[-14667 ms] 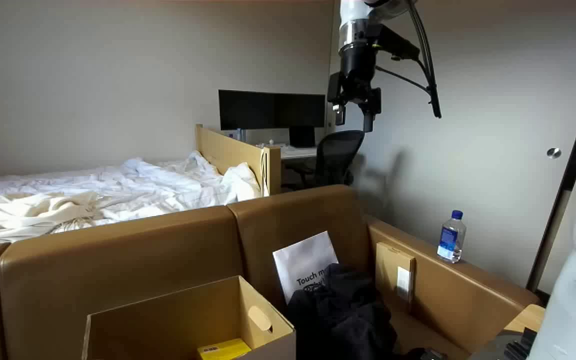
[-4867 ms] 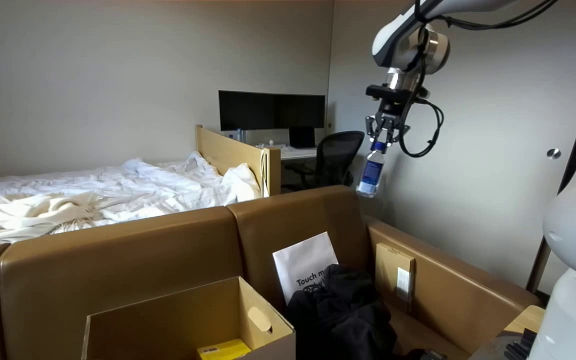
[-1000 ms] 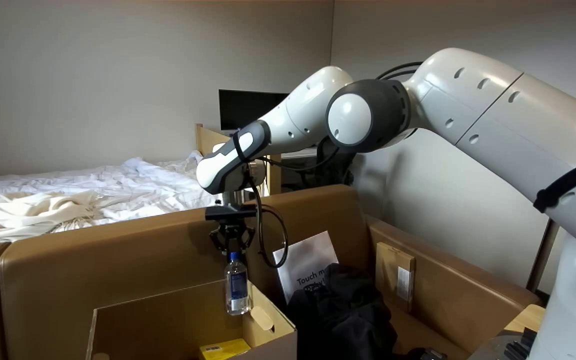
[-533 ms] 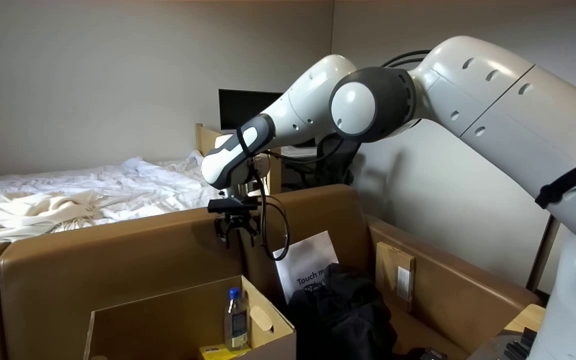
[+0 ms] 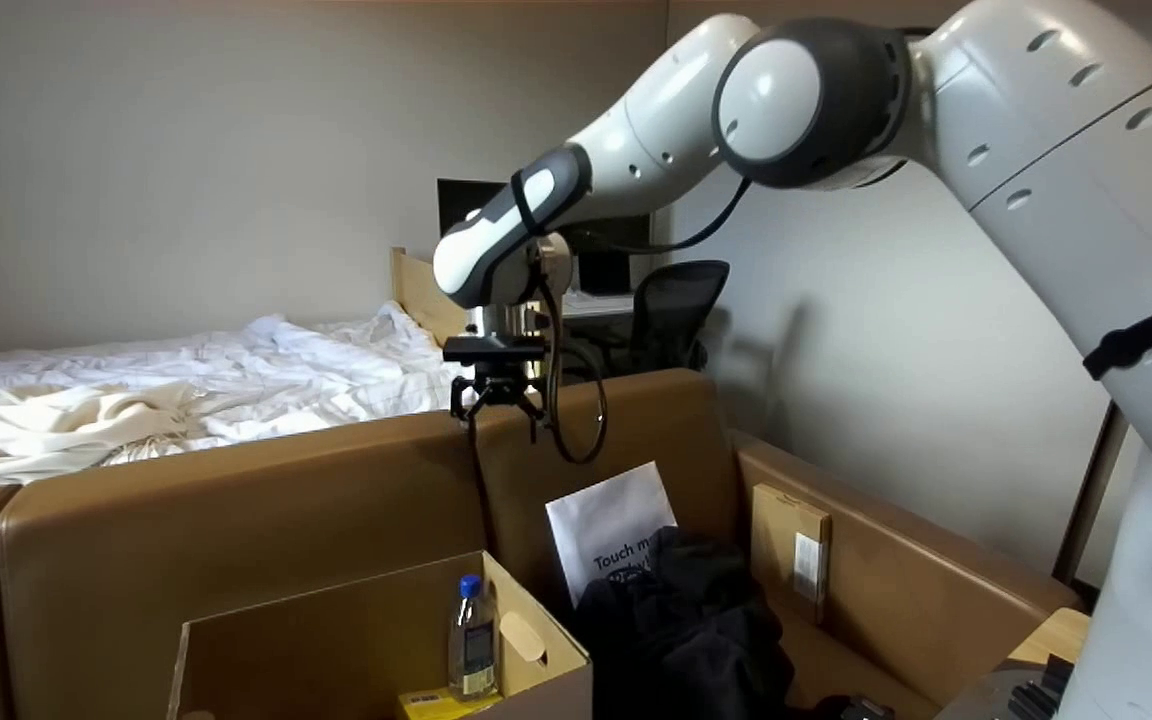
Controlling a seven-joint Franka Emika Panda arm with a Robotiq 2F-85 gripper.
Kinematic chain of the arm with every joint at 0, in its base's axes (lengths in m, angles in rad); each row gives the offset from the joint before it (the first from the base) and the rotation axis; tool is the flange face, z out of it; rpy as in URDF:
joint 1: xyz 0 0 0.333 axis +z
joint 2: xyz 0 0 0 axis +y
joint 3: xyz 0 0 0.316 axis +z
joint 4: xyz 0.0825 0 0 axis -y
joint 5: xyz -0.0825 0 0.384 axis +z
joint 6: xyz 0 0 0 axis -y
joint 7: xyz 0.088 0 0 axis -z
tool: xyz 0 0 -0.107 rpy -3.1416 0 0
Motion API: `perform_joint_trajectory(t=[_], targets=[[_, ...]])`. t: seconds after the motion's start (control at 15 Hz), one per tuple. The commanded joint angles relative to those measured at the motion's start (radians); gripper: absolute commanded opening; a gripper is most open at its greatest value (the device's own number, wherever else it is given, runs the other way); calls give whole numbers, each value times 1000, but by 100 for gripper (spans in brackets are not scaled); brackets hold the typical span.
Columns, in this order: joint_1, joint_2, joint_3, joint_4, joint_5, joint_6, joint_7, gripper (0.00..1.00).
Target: Pick up the bottle and put it in the box
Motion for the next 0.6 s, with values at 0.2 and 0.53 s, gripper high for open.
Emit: perform_joint_trajectory(t=[0.2,0.53], targets=[[-97,-369,84,-290,57,-284,-280,100],[-123,-627,50,-480,-78,-410,-424,100]])
